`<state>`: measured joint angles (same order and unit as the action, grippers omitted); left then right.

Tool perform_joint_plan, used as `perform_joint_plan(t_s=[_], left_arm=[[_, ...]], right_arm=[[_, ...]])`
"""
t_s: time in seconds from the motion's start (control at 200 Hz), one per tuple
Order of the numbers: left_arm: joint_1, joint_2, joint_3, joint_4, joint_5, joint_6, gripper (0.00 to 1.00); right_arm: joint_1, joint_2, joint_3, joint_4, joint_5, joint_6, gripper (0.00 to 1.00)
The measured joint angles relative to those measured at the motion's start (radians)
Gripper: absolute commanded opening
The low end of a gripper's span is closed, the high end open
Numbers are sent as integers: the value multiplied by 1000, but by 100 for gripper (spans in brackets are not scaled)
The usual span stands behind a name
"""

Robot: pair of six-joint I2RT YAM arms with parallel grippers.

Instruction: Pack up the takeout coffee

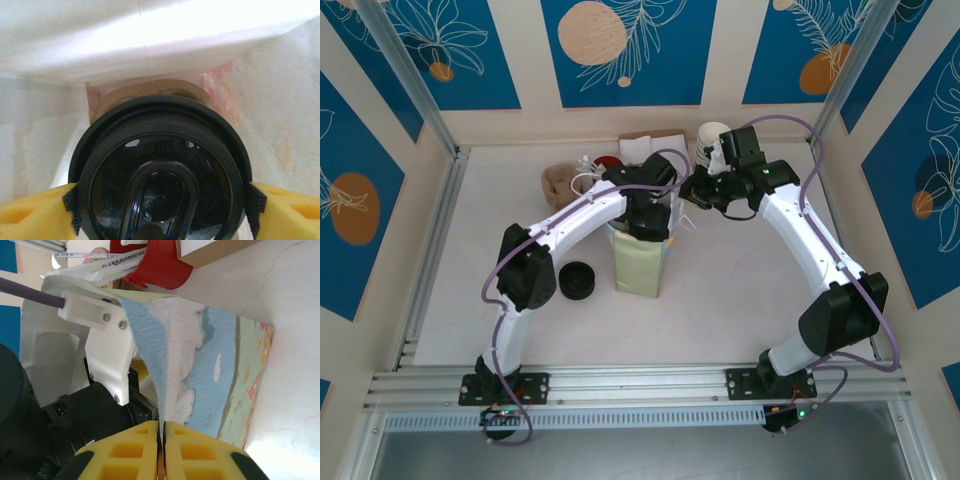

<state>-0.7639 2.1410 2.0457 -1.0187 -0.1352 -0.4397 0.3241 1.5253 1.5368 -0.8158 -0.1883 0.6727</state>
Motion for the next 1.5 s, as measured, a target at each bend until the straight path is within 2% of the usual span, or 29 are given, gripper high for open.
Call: perform_joint_plan(t_s=[0.225, 0.625, 0.905, 1.5], left_arm=[[0, 0, 37, -31, 5, -23, 100], [0, 0, 70, -97, 4, -66, 100], [0, -2, 75, -122, -6, -102, 98], [3, -49, 143, -124, 35, -117, 99]], right_arm=[[14, 29, 93, -100, 64, -66, 6], [79, 136, 318, -309, 229, -194, 4], [105, 147, 360, -385, 320, -259, 4], [114, 187, 413, -409, 311, -234, 3]])
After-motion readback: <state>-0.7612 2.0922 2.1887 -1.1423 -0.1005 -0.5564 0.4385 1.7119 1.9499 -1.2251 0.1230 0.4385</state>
